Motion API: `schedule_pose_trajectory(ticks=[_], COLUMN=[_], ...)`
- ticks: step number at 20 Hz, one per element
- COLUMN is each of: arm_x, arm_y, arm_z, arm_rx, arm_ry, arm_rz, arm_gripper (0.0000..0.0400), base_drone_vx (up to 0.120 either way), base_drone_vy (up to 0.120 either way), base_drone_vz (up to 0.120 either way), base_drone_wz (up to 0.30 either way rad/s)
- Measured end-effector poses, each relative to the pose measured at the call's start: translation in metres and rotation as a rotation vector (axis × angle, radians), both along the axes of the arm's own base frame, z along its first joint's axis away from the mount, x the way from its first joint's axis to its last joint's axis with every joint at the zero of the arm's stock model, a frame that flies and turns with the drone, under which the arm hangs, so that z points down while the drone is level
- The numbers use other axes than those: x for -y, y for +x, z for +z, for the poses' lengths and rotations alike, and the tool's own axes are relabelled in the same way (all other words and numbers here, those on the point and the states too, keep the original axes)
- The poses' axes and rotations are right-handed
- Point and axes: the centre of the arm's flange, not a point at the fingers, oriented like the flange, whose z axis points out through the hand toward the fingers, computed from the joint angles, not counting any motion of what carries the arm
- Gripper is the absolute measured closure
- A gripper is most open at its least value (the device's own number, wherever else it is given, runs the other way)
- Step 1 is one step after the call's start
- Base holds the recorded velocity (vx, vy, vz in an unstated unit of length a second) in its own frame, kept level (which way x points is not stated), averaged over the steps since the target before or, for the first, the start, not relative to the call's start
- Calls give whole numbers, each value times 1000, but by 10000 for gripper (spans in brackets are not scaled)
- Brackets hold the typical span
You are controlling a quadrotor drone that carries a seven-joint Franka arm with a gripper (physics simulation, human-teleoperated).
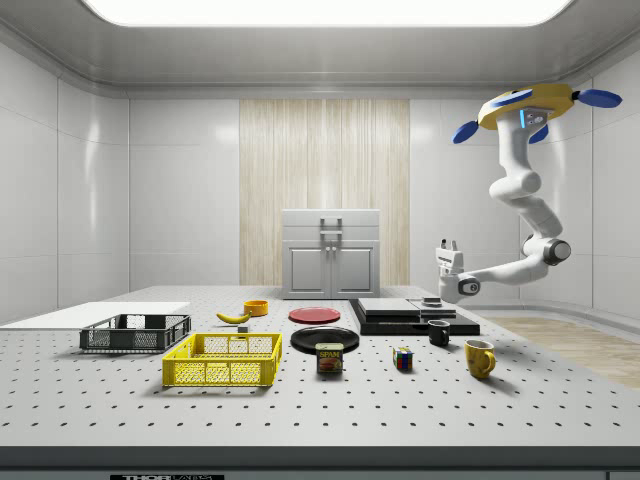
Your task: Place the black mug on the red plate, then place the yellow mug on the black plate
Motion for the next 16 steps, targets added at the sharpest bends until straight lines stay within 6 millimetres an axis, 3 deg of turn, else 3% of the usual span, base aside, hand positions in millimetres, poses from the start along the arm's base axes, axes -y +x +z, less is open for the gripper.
schedule_pose_trajectory(ticks=[5,9,13,16], arm_x=[-12,-31,-62,-84], arm_y=[0,0,0,1], arm_z=[-2,-8,-30,-66], arm_rx=[4,6,8,7], arm_ry=[-123,-327,-703,-1133], arm_rz=[-3,-9,-20,-33], arm_gripper=[0,0,0,0], base_drone_vx=[120,120,120,120], base_drone_vy=[0,0,0,0], base_drone_vz=[0,0,-100,-120], base_drone_wz=[0,0,0,0])
